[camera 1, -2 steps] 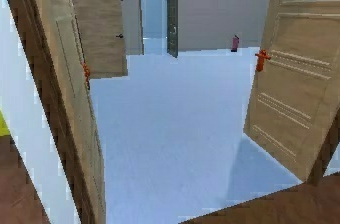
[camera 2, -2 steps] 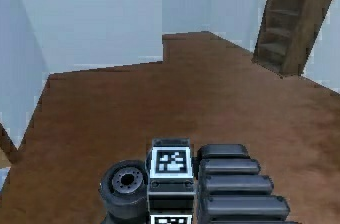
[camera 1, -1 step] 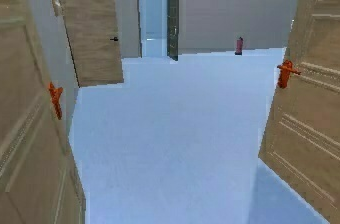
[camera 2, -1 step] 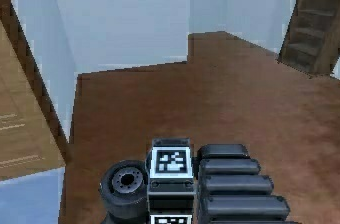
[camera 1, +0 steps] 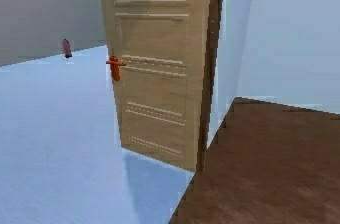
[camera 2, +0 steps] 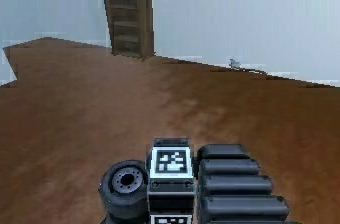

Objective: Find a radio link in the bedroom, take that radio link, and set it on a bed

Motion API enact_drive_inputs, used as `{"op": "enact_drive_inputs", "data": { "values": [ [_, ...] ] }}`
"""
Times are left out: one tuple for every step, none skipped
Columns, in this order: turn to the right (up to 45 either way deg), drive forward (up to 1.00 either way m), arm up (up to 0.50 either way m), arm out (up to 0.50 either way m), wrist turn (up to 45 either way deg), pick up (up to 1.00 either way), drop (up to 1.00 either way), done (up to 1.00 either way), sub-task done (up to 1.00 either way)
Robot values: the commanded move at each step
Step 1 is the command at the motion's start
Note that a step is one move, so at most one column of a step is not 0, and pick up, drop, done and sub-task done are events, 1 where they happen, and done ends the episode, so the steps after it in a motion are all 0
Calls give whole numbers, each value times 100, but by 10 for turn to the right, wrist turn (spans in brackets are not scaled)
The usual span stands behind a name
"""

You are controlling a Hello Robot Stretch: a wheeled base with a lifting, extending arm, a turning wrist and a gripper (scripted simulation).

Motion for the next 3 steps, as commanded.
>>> {"op": "enact_drive_inputs", "data": {
  "values": [
    [0,30,0,0,0,0,0,0,0],
    [-450,0,0,0,0,0,0,0,0],
    [-60,0,0,0,0,0,0,0,0]
  ]
}}
